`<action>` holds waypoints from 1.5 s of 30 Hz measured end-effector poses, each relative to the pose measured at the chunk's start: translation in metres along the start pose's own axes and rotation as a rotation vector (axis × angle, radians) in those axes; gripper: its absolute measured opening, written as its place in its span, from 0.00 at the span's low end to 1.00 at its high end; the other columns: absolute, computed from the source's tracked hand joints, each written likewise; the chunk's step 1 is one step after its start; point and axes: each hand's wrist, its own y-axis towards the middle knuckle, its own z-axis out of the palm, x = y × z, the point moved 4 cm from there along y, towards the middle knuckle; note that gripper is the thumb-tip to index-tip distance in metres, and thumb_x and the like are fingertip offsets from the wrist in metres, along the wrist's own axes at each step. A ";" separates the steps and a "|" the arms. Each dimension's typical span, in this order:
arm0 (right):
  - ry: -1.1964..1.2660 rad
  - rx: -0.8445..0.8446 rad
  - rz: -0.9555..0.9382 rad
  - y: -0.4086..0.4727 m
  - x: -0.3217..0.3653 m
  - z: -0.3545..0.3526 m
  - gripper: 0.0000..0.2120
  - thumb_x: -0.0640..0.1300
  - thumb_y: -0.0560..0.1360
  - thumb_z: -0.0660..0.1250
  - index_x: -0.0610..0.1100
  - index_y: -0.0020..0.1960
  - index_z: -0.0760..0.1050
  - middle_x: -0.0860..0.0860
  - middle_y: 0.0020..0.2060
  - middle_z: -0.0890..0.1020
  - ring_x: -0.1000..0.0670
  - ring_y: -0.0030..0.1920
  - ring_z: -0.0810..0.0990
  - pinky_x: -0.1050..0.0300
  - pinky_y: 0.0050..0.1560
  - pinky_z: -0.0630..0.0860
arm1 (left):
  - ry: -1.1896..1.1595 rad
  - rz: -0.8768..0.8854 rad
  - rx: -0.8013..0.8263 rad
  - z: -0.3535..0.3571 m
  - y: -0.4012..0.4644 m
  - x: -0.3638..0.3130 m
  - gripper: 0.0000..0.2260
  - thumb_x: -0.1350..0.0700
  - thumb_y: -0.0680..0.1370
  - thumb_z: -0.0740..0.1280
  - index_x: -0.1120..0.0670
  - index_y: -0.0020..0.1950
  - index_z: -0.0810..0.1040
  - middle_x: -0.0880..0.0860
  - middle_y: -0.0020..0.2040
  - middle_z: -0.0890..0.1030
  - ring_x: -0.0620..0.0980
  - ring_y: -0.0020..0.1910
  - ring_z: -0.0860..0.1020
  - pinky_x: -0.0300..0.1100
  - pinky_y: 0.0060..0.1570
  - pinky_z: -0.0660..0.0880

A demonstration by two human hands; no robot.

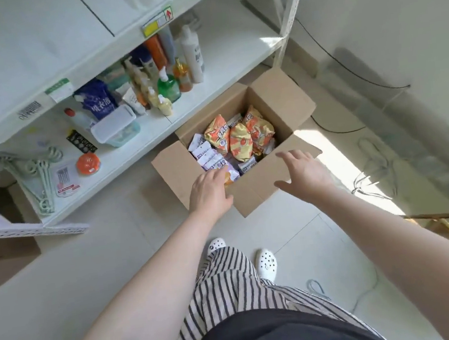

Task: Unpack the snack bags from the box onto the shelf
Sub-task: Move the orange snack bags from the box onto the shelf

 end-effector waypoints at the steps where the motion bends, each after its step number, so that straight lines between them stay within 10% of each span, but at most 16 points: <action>1: -0.003 0.005 -0.005 0.010 -0.003 -0.004 0.35 0.56 0.75 0.69 0.48 0.76 0.59 0.46 0.70 0.70 0.43 0.68 0.69 0.49 0.61 0.72 | -0.002 -0.030 0.009 -0.002 0.008 0.004 0.31 0.51 0.75 0.68 0.50 0.76 0.60 0.52 0.70 0.69 0.53 0.69 0.67 0.44 0.68 0.61; 18: 0.040 0.124 -0.002 0.247 -0.063 -0.021 0.34 0.58 0.74 0.68 0.48 0.75 0.61 0.47 0.67 0.72 0.45 0.67 0.70 0.49 0.58 0.75 | -0.137 -0.185 0.075 0.008 0.230 0.020 0.34 0.50 0.76 0.67 0.51 0.78 0.55 0.52 0.72 0.68 0.53 0.69 0.67 0.45 0.67 0.65; 38: 0.631 0.205 0.400 0.517 -0.084 0.281 0.40 0.60 0.73 0.70 0.41 0.76 0.59 0.44 0.70 0.70 0.44 0.70 0.69 0.48 0.65 0.69 | -0.483 -0.421 -0.094 0.293 0.380 0.089 0.24 0.53 0.76 0.68 0.57 0.71 0.69 0.57 0.60 0.78 0.59 0.60 0.73 0.52 0.61 0.69; 45: 0.589 0.257 0.454 0.523 -0.093 0.279 0.16 0.54 0.79 0.64 0.39 0.47 0.73 0.45 0.42 0.78 0.46 0.38 0.74 0.53 0.42 0.70 | -0.470 -0.369 -0.169 0.291 0.382 0.081 0.23 0.49 0.77 0.63 0.57 0.70 0.69 0.54 0.63 0.76 0.57 0.61 0.72 0.52 0.66 0.67</action>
